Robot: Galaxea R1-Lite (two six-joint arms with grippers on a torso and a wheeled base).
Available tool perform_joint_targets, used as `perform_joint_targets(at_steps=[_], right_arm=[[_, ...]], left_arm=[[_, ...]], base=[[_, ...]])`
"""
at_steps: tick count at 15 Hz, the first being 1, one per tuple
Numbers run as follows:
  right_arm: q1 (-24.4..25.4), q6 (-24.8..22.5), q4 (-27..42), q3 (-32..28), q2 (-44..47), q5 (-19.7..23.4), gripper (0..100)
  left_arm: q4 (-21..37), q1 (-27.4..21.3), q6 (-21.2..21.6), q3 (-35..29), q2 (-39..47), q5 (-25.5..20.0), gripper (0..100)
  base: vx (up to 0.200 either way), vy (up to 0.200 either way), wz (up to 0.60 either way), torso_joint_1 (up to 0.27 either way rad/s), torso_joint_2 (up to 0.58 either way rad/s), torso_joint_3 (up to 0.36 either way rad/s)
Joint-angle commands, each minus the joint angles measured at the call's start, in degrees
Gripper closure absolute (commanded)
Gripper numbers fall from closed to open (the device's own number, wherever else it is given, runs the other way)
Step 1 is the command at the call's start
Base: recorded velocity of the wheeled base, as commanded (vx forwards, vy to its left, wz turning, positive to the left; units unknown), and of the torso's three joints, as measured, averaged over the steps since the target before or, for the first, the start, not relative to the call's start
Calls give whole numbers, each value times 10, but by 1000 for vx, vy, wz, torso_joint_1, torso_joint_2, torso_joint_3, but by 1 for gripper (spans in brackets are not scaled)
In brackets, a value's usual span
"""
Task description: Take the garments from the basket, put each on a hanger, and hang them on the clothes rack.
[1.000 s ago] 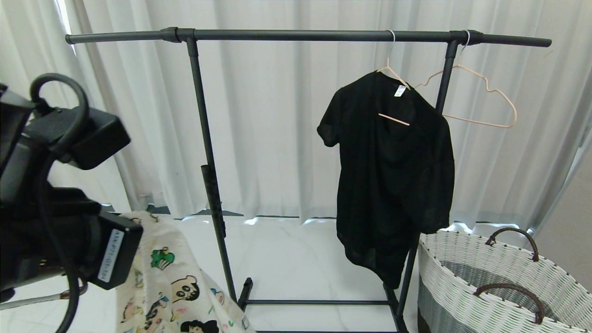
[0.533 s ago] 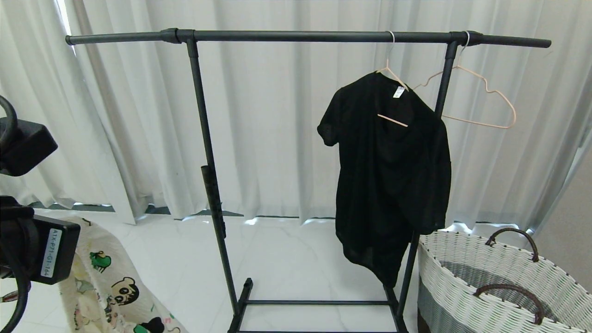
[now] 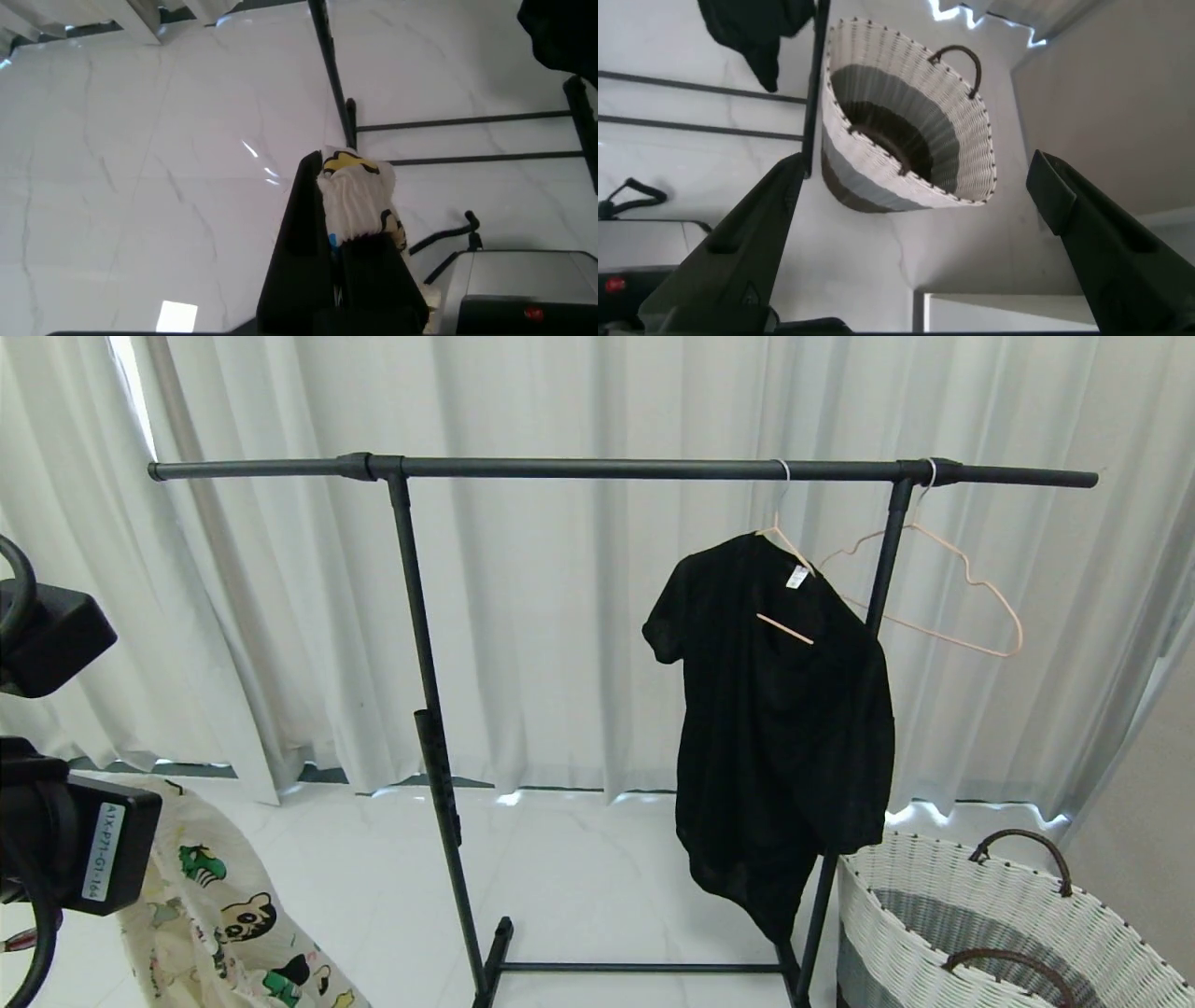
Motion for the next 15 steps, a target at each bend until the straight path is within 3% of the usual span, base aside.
perform_joint_targets(at_steps=[1, 7, 10, 12, 15], right_arm=[[0, 0, -7, 0, 11, 1, 0], [-5, 2, -32, 0, 24, 0, 0], [-5, 1, -54, 0, 38, -2, 0], [-5, 1, -57, 1, 42, -2, 0], [-5, 2, -57, 2, 43, -2, 0]], left_arm=[[0, 0, 0, 3, 1, 0, 100], [-1, 1, 0, 3, 2, 0, 100], [-58, 2, 0, 32, -4, 10, 100], [-67, -1, 1, 45, -2, 35, 100], [-68, -1, 3, 45, -4, 36, 100]], base=[[0, 0, 0, 178, -471, -290], [0, 0, 0, 198, -473, -280], [0, 0, 0, 217, -492, -277], [0, 0, 0, 242, -510, -281], [0, 0, 0, 246, -523, -287]])
